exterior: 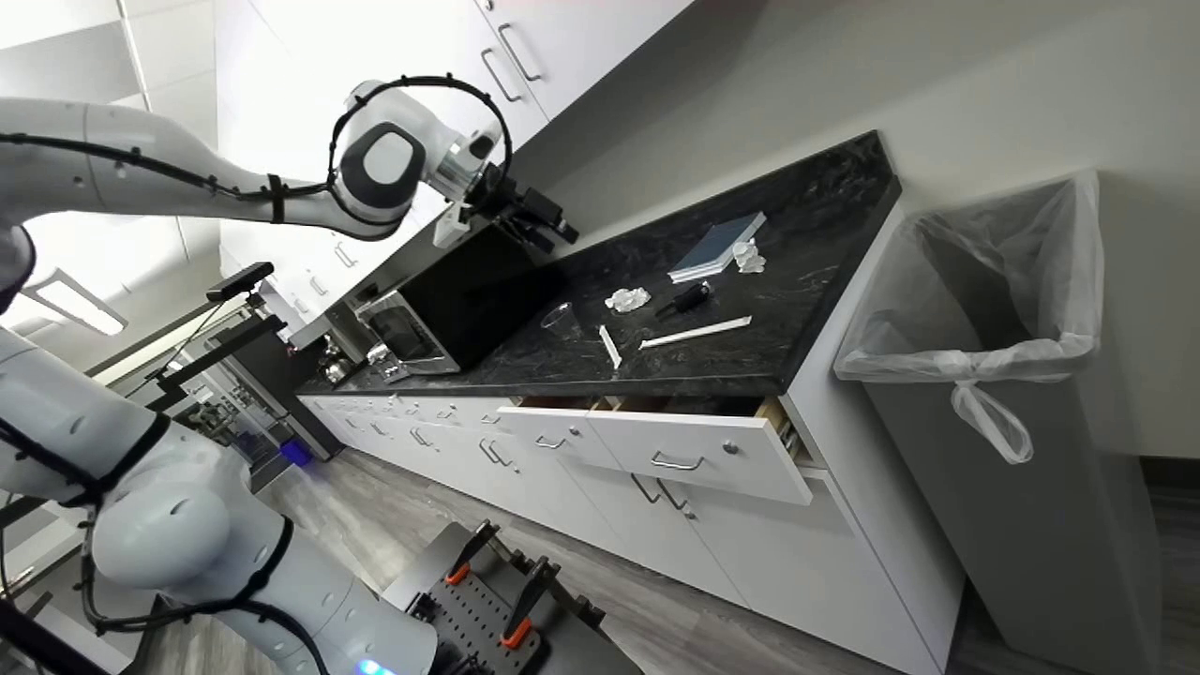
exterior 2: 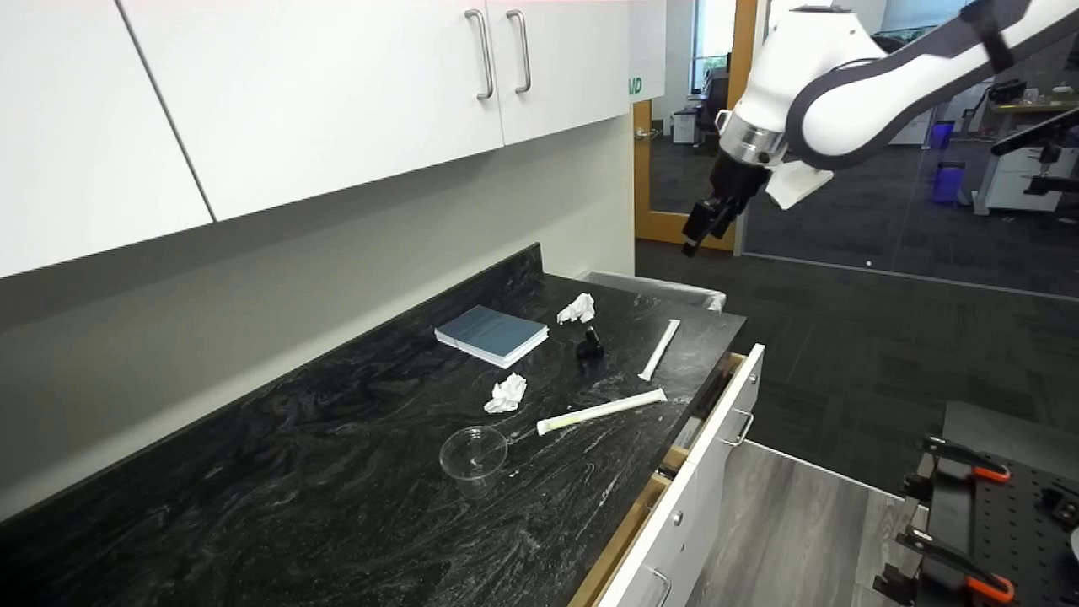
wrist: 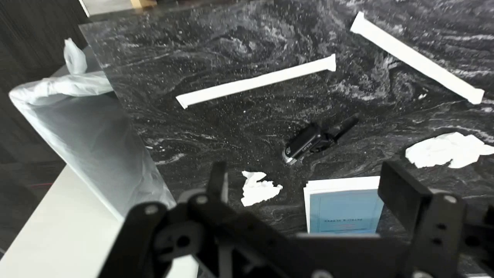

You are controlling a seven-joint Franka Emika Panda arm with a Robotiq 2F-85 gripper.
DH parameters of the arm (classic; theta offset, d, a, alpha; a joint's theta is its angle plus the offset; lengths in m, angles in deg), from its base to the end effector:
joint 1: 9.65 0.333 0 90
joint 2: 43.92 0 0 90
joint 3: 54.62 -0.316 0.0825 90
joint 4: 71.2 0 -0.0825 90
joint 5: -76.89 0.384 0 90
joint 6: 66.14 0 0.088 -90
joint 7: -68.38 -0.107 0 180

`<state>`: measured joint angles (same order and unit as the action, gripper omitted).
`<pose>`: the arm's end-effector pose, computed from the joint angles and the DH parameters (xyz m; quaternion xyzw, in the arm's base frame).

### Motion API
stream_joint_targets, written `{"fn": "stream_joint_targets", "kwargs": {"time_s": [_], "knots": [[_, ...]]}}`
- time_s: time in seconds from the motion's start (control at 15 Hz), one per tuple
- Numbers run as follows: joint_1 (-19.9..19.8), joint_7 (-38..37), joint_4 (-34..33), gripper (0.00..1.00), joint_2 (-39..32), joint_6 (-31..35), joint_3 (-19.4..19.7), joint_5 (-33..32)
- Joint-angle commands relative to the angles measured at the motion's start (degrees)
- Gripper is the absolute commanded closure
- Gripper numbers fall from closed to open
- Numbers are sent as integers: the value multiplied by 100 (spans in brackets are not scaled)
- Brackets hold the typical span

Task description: Put the tissue in the trash can.

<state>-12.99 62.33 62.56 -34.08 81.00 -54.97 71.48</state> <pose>0.5144 -0.0253 0.4489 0.9780 -0.0435 0.2018 0.0282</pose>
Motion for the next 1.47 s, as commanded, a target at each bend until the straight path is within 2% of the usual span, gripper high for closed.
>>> {"fn": "stream_joint_targets", "kwargs": {"time_s": [0.0,0.27,0.33,0.47,0.73,1.27,1.4], "knots": [[-25,-61,-1022,0,-1207,326,68,-131],[54,-174,-2074,0,-2097,118,241,-279],[65,35,-1474,0,-1681,297,216,-81],[68,41,-1842,0,-2009,293,266,-92],[78,42,-1970,0,-2107,287,272,-95],[174,-280,-2945,0,-3646,1587,427,26],[199,-249,-3335,0,-4095,1704,470,105]]}}
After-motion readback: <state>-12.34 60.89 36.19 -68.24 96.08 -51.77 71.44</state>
